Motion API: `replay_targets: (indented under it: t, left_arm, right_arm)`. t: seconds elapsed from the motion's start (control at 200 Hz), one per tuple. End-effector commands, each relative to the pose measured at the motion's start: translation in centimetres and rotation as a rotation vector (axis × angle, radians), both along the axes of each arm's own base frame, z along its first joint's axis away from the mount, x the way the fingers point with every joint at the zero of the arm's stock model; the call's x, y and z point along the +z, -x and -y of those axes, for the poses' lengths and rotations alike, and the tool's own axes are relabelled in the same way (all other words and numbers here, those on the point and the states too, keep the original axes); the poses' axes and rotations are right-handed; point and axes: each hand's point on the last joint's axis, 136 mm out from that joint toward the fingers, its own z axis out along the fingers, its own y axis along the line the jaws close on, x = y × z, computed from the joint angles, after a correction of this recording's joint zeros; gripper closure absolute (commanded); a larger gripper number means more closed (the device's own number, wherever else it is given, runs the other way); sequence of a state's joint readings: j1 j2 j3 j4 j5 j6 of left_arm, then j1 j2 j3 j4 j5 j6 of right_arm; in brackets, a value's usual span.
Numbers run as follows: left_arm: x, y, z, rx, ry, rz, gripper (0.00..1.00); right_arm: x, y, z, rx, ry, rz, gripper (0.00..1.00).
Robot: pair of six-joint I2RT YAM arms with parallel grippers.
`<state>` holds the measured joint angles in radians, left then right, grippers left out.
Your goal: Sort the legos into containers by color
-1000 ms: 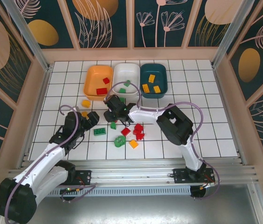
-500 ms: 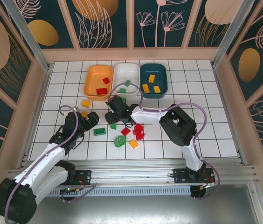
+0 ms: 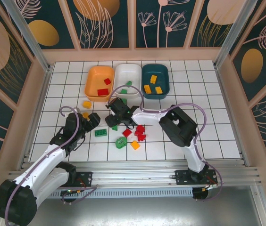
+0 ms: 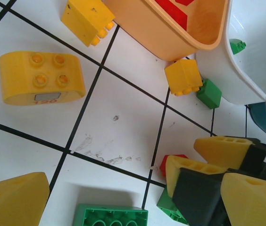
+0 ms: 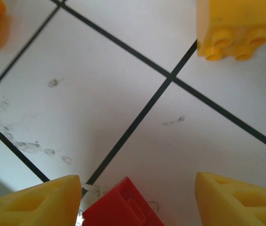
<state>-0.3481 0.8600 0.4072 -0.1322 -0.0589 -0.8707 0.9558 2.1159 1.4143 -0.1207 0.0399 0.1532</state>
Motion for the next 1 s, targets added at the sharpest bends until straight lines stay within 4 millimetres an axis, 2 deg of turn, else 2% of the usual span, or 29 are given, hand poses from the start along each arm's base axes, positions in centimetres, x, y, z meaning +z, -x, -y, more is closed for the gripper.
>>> replay_targets:
  t: [0.0,0.105,0.415,0.56,0.686,0.776,0.871,0.996]
  left_arm:
    - [-0.1,-0.1,0.2,0.003,0.021,-0.007,0.06]
    - [-0.1,-0.3,0.3,0.004,0.021,-0.008,0.07]
    - [-0.2,-0.4,0.2,0.006,0.018,-0.012,0.06]
    - [-0.3,-0.3,0.3,0.005,0.022,-0.013,0.06]
    - [-0.4,-0.4,0.4,0.003,0.025,-0.014,0.06]
    - [-0.5,-0.4,0.4,0.003,0.025,-0.017,0.06]
    - [-0.4,-0.5,0.5,0.000,0.028,-0.016,0.06]
    - [-0.2,-0.5,0.7,-0.016,0.031,-0.011,0.06]
  right_arm:
    - [-1.2,0.2,0.3,0.027,0.047,-0.004,0.34]
    - [-1.2,-0.6,0.8,-0.007,0.046,0.000,0.38]
    - [-1.1,-2.8,2.4,-0.099,0.012,-0.023,0.57]
    - [-0.8,-2.8,2.8,-0.107,0.001,-0.031,0.61]
    - [-0.3,-2.8,2.6,-0.110,-0.018,-0.036,0.69]
    - [-0.1,-2.9,2.6,-0.113,-0.014,-0.026,0.68]
    - [0.7,-3.1,2.9,-0.121,-0.013,-0.011,0.63]
    - [3.4,-3.0,4.1,-0.173,-0.029,0.029,0.48]
